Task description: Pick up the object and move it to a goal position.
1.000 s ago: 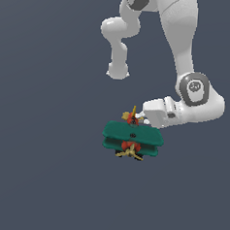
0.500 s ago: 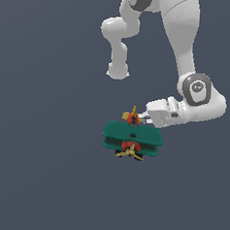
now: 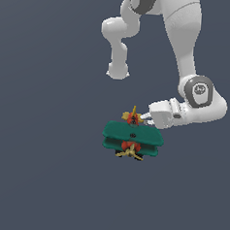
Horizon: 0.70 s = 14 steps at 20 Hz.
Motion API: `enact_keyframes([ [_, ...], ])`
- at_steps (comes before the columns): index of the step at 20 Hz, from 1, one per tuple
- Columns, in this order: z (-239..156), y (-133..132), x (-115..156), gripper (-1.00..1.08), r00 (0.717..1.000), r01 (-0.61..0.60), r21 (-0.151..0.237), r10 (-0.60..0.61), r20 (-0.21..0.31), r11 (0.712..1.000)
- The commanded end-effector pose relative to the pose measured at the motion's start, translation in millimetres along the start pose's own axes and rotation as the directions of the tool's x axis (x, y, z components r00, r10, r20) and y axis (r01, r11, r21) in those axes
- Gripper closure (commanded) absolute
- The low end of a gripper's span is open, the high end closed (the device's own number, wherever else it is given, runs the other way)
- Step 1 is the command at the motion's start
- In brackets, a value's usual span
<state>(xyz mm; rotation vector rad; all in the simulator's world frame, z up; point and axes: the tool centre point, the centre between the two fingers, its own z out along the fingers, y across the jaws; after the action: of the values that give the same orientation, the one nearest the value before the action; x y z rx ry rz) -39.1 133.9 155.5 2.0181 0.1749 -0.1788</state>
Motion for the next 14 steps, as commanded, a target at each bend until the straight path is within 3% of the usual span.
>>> enact_keyframes([
  [1, -2.7, -4.0, 0.8, -0.2, 1.0, -0.005, -0.014, 0.005, -0.005, 1.0],
  [14, -12.1, -16.6, 3.1, -0.2, 0.999, -0.026, -0.061, 0.024, -0.023, 0.998],
])
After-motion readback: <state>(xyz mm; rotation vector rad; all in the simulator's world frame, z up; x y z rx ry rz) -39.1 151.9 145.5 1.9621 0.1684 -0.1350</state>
